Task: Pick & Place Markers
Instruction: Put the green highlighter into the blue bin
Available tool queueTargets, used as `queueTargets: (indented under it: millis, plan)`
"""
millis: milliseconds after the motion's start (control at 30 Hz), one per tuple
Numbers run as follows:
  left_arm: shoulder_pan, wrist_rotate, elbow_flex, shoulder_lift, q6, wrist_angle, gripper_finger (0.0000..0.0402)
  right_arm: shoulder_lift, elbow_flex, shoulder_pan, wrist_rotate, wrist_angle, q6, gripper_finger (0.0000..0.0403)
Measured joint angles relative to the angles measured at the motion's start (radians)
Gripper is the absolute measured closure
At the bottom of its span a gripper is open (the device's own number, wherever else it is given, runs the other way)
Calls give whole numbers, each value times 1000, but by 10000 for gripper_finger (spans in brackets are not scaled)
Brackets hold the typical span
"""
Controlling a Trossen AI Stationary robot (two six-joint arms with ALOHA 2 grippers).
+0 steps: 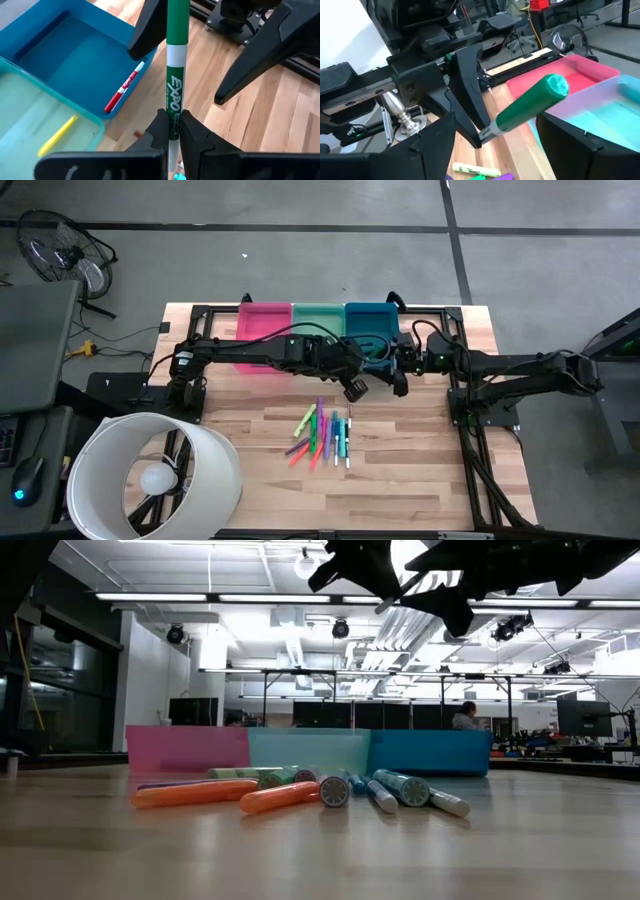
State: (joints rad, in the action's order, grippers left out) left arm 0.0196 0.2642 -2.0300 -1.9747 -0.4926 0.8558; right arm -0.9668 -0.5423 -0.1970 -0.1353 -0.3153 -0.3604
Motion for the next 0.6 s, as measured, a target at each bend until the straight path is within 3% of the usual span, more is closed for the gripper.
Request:
queueTargets:
  millis: [200, 367, 500, 600]
  plan:
    - [0, -1, 0, 0, 1, -11, 389, 0, 0, 0, -5, -1, 3, 200]
    - [0, -1, 0, 0, 17, -39, 389, 0, 0, 0, -6, 0, 18, 282]
    - [0, -4, 0, 0, 26, -43, 388, 0, 0, 0, -24, -5, 28, 369]
    - [0, -4, 0, 0, 22, -43, 365, 0, -1, 1, -41, -5, 40, 374]
